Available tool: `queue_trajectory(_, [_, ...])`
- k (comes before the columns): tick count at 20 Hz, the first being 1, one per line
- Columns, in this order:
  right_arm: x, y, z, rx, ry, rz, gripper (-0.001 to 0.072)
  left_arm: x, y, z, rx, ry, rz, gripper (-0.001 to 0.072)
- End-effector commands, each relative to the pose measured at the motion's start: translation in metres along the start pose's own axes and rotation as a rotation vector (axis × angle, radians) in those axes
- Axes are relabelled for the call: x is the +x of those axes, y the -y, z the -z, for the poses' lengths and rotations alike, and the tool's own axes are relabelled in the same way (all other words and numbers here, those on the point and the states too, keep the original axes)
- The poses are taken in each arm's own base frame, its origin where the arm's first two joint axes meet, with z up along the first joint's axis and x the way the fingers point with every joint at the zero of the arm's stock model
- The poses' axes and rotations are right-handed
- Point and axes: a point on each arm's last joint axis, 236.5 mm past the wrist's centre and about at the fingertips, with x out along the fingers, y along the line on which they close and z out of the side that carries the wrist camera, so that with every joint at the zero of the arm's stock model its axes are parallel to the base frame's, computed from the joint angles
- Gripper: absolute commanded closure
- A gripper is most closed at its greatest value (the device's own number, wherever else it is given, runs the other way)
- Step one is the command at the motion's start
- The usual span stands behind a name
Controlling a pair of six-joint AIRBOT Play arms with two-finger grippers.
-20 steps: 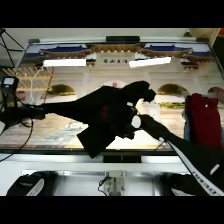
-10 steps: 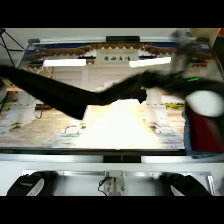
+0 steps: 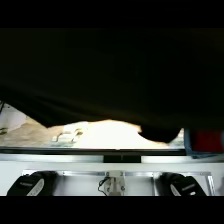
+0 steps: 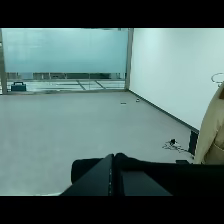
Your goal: Fold the shirts.
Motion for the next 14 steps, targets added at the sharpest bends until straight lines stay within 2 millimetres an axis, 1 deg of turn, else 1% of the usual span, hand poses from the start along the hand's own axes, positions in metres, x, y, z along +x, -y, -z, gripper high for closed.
queue_trajectory(1, [-0.001,0.05,0.041,-0.121,-0.19,0.212,0.0645,0.016,-0.005,0.04,0.009,-0.146,0.0,0.0677])
queue_trajectory(2, [0.007,0.062,0.065,-0.152,-0.285,0.268,0.0645,0.027,-0.009,0.061,0.002,-0.207,-0.004,0.0677])
queue_trajectory(3, [0.018,0.072,0.093,-0.176,-0.393,0.317,0.0645,0.04,-0.013,0.09,-0.011,-0.282,-0.003,0.0677])
queue_trajectory(4, [0.03,0.074,0.121,-0.183,-0.489,0.337,0.0645,0.054,-0.017,0.121,-0.022,-0.359,-0.002,0.0677])
queue_trajectory(5, [0.044,0.075,0.154,-0.2,-0.595,0.351,0.0645,0.068,-0.022,0.159,-0.039,-0.447,-0.002,0.0677])
queue_trajectory(6, [0.059,0.075,0.19,-0.223,-0.697,0.361,0.0645,0.081,-0.027,0.202,-0.06,-0.543,-0.006,0.0677])
queue_trajectory(7, [0.072,0.077,0.225,-0.253,-0.783,0.373,0.0645,0.091,-0.032,0.242,-0.08,-0.635,-0.008,0.0676])
queue_trajectory(9, [0.102,0.088,0.303,-0.363,-0.932,0.409,0.0645,0.109,-0.041,0.322,-0.116,-0.794,-0.019,0.0677])
queue_trajectory(10, [0.119,0.095,0.344,-0.414,-0.975,0.438,0.0645,0.118,-0.046,0.357,-0.135,-0.851,-0.026,0.0677])
queue_trajectory(11, [0.134,0.101,0.381,-0.441,-0.997,0.456,0.0644,0.128,-0.05,0.387,-0.151,-0.893,-0.033,0.0677])
queue_trajectory(12, [0.149,0.101,0.419,-0.431,-1.017,0.449,0.0644,0.137,-0.054,0.413,-0.166,-0.927,-0.042,0.0677])
queue_trajectory(14, [0.174,0.11,0.492,-0.351,-1.04,0.466,0.0644,0.159,-0.063,0.459,-0.186,-0.966,-0.06,0.0676])
